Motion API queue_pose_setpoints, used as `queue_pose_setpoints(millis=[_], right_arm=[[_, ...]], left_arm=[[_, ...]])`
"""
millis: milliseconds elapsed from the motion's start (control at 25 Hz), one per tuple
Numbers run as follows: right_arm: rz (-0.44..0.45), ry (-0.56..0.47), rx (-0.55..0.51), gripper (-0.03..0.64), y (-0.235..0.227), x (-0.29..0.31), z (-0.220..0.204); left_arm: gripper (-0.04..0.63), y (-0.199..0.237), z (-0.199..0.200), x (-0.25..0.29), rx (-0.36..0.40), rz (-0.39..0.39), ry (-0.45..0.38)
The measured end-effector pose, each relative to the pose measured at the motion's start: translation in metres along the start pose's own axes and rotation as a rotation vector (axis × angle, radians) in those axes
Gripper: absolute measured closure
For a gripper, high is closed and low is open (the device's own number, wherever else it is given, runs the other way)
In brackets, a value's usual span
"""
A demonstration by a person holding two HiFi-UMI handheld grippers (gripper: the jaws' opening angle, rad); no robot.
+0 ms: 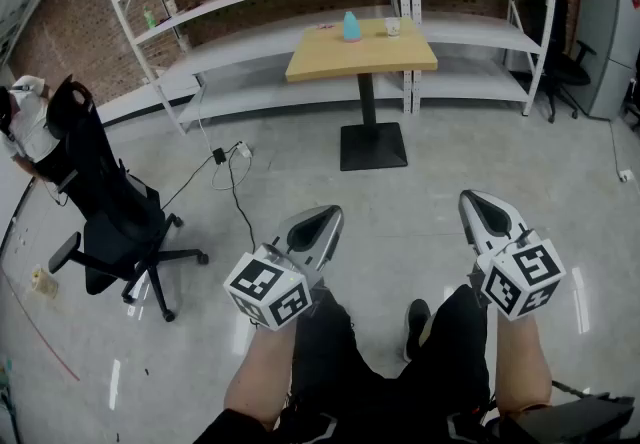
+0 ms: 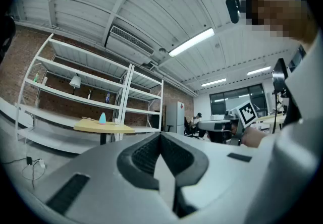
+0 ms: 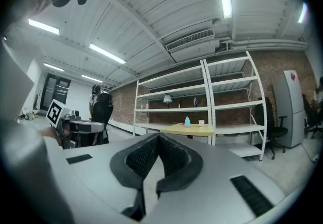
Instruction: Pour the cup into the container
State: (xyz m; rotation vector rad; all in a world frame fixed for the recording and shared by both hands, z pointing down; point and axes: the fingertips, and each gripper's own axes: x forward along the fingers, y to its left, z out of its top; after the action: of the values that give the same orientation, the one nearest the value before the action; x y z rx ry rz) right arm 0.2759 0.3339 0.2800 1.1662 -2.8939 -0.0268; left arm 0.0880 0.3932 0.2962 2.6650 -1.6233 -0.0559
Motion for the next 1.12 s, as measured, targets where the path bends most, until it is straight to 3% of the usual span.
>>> queue_pose_setpoints(millis=[1120], right_arm=[[-0.013,0.033,0.039,0.618,-0.003,0.022,-0.014]], left_arm=[[0.595,0.002,-0.009,0.019,0.030,-0.004,0.044]])
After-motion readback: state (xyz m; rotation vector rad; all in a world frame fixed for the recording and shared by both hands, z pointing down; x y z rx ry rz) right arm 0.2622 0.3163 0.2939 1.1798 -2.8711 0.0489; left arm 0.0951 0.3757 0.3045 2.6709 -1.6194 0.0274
